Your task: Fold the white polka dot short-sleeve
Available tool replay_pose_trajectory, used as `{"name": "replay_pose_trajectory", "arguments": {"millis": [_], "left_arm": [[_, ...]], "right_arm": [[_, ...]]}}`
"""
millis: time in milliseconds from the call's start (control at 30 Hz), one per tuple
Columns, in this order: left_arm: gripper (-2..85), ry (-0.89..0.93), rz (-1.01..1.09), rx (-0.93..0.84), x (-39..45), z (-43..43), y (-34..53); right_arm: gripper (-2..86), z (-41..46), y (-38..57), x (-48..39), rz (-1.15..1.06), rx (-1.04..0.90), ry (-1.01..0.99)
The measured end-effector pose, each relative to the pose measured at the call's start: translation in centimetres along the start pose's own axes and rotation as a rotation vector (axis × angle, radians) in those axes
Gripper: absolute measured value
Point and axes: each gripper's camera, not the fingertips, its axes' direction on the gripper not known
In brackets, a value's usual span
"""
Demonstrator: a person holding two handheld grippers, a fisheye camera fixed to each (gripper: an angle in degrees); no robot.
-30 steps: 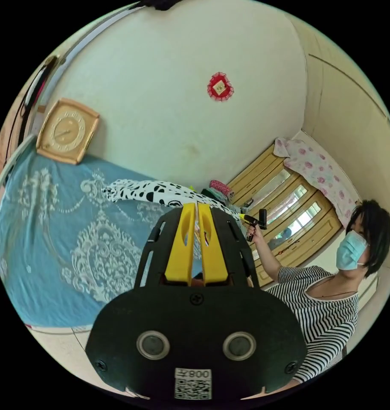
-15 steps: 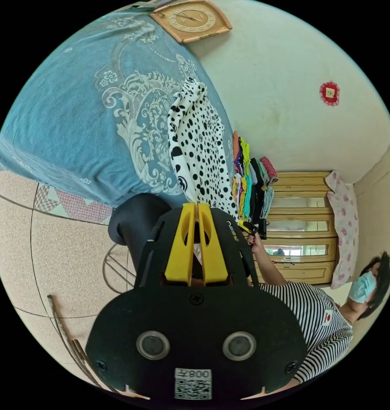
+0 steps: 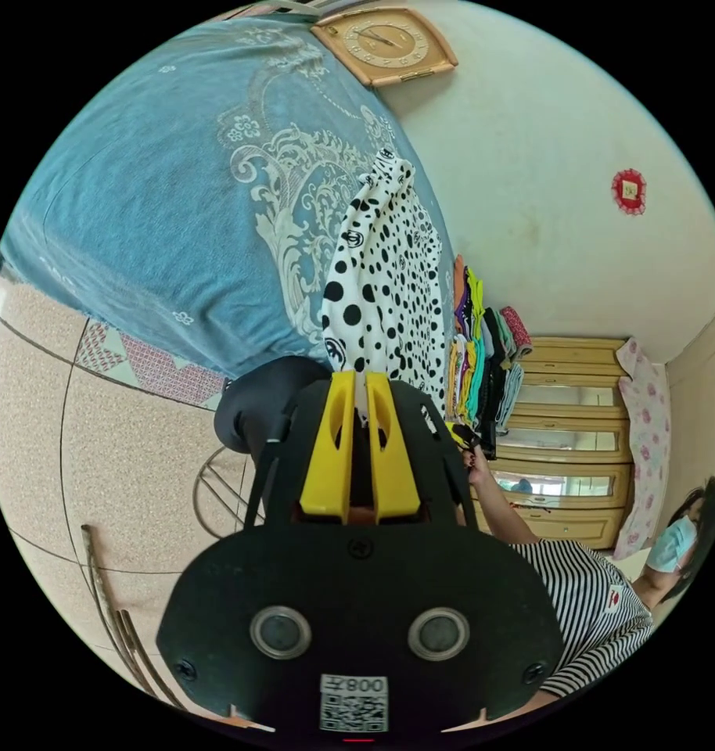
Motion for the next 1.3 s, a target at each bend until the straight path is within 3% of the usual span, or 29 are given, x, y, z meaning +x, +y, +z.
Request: {"name": "replay_pose_trajectory", "arguments": {"millis": [400,667,867,1300], "left_arm": [[5.6,0.03,-0.014,0.058,-1.8,2.1,-6.8],[7.0,-0.062,0.086,0.012,1.6,8.2,-18.6],[7.3,-0.071,0.167,0.007,3.1,12.1,-28.2],[10.2,-0.073,0.13,0.169,1.6,18.0,-47.9]], "right_arm": [[0.6,-0.3,-5.5,-2.0,-0.046,0.171,-0.005],[2.0,5.4,-20.9,-10.0,-0.207,0.109,0.161],[3.6,8.2,-30.6,-12.5,-0.283,0.106,0.179],[5.9,10.2,-50.0,-14.1,-0.306,0.225,0.152]]}}
